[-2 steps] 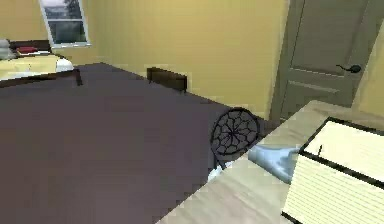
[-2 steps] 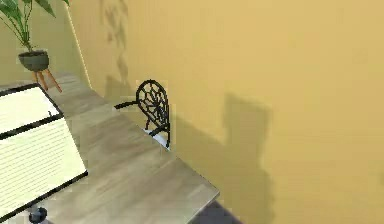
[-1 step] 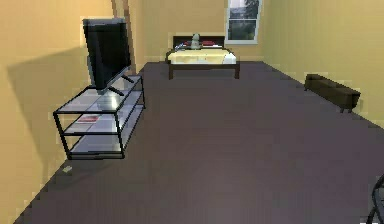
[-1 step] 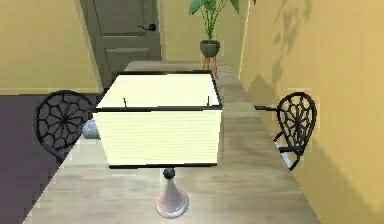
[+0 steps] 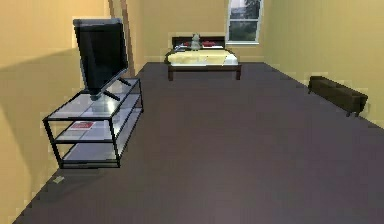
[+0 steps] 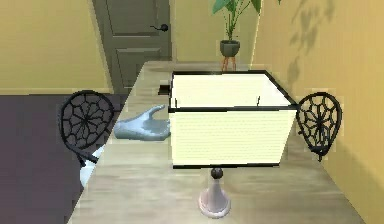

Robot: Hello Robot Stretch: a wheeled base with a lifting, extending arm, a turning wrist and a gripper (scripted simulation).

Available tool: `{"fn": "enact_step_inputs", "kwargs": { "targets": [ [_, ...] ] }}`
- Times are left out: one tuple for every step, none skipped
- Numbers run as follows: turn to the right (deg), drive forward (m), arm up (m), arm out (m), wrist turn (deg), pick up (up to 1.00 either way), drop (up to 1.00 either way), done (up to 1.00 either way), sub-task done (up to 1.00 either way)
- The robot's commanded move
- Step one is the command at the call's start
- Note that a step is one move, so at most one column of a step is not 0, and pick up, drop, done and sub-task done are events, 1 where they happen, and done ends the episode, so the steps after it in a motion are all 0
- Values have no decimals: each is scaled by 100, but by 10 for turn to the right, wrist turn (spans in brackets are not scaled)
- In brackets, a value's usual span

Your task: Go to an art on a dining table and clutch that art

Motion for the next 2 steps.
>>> {"fn": "enact_step_inputs", "kwargs": {
  "targets": [
    [0, 0, 50, 0, 0, 0, 0, 0, 0],
    [0, 0, 38, 0, 0, 0, 0, 0, 0]
  ]
}}
